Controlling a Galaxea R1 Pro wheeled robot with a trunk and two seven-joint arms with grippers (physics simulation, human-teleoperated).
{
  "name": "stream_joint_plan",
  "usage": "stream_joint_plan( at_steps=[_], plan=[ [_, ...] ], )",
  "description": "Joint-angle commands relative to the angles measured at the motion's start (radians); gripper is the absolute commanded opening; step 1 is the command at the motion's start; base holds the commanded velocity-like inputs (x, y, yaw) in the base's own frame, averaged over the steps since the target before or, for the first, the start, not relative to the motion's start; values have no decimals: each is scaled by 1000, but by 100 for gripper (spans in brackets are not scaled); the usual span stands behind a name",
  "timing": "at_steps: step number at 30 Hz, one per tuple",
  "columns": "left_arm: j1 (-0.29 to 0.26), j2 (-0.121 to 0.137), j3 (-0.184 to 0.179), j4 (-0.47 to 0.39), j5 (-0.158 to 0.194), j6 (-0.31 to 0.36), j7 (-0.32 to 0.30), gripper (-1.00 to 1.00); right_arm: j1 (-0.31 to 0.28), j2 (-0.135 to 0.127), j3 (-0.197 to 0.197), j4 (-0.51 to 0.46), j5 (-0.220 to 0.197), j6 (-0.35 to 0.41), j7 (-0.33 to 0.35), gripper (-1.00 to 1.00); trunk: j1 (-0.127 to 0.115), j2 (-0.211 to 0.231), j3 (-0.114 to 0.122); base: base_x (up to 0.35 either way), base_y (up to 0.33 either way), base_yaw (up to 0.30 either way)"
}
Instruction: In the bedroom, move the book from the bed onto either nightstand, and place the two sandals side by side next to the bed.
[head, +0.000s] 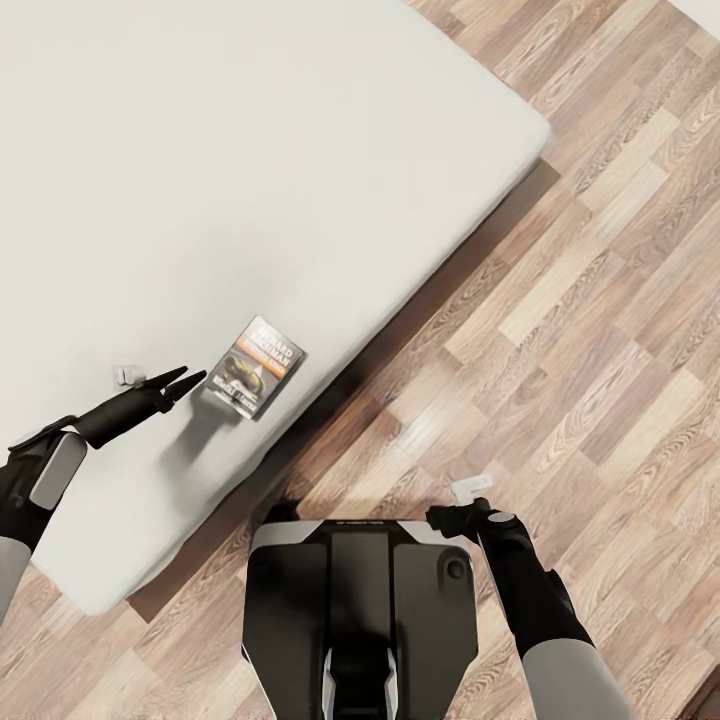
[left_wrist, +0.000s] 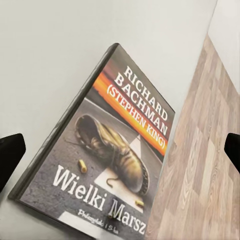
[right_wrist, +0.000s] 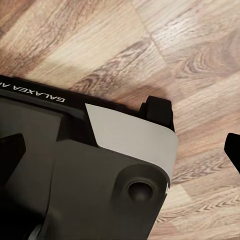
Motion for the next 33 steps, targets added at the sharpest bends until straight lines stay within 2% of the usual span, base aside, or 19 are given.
stream_joint_plan(
  at_steps=[1, 12, 33],
  plan=[
    [0, 0, 0, 0, 7, 10, -3, 100, 0, 1, -4, -2, 10, 3, 10, 100, 1, -2, -3, 0, 0, 0],
    [-1, 0, 0, 0, 9, 12, -14, 100, 0, 1, -4, -2, 11, 0, 10, 100, 1, -2, -17, 0, 0, 0],
    [-1, -1, 1, -9, 16, 8, -14, 100, 0, 1, -4, -2, 11, -2, 10, 100, 1, -2, -19, 0, 0, 0]
  ],
)
